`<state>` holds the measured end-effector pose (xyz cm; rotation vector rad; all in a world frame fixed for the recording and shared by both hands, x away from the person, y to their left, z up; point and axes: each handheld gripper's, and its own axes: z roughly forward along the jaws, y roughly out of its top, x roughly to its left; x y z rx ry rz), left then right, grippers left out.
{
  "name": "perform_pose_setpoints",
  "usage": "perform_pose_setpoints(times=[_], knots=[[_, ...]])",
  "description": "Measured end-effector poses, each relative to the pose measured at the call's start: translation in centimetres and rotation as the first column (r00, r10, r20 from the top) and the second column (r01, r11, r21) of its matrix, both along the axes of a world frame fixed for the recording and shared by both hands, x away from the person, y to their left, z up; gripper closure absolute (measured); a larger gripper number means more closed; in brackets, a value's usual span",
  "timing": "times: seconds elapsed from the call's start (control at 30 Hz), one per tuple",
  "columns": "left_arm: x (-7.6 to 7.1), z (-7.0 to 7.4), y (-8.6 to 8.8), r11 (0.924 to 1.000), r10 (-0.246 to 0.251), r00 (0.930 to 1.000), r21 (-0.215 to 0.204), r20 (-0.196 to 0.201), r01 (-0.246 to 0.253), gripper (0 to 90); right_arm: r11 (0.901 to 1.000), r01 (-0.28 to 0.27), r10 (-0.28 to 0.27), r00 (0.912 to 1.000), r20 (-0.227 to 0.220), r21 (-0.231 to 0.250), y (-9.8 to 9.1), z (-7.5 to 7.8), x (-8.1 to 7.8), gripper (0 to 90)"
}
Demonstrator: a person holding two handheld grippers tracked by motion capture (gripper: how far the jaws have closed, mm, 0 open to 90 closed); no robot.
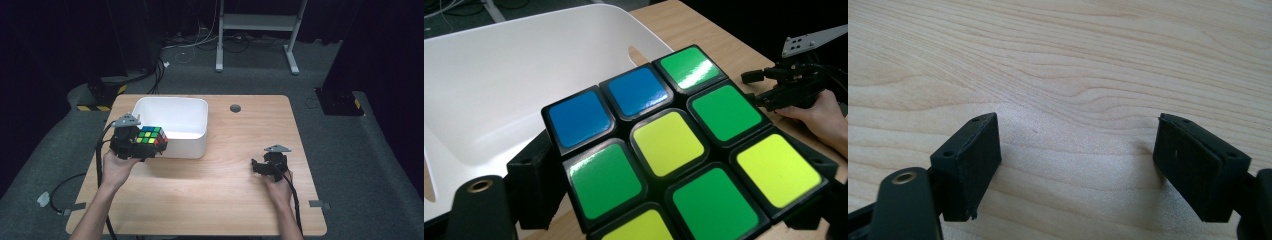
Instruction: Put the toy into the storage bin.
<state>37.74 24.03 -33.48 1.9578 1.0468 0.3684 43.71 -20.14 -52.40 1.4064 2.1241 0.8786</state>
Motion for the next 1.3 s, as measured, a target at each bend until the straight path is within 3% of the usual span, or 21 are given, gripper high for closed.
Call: perform_pose_setpoints(times=[0.23, 0.5, 1.3], knots=[[1.0, 0.4, -0.4, 0.9995, -0.001, 0.9999, 0.031, 0.013, 0.0, 17.3, 1.0, 0.002, -0.002, 1.0, -0.002, 0.002, 0.0, 0.0, 0.0, 19.2], [2.1, 0.5, 0.1, 0.9994, 0.026, 0.9996, 0.024, 0.011, -0.026, 17.3, 1.0, 0.002, -0.002, 1.0, -0.001, 0.002, 0.0, 0.0, 0.0, 19.2], [4.5, 2.4, 0.3, 0.9962, 0.059, 0.9977, 0.062, 0.032, -0.061, 17.3, 1.0, 0.002, -0.002, 1.0, -0.002, 0.003, 0.0, 0.0, 0.0, 19.2]])
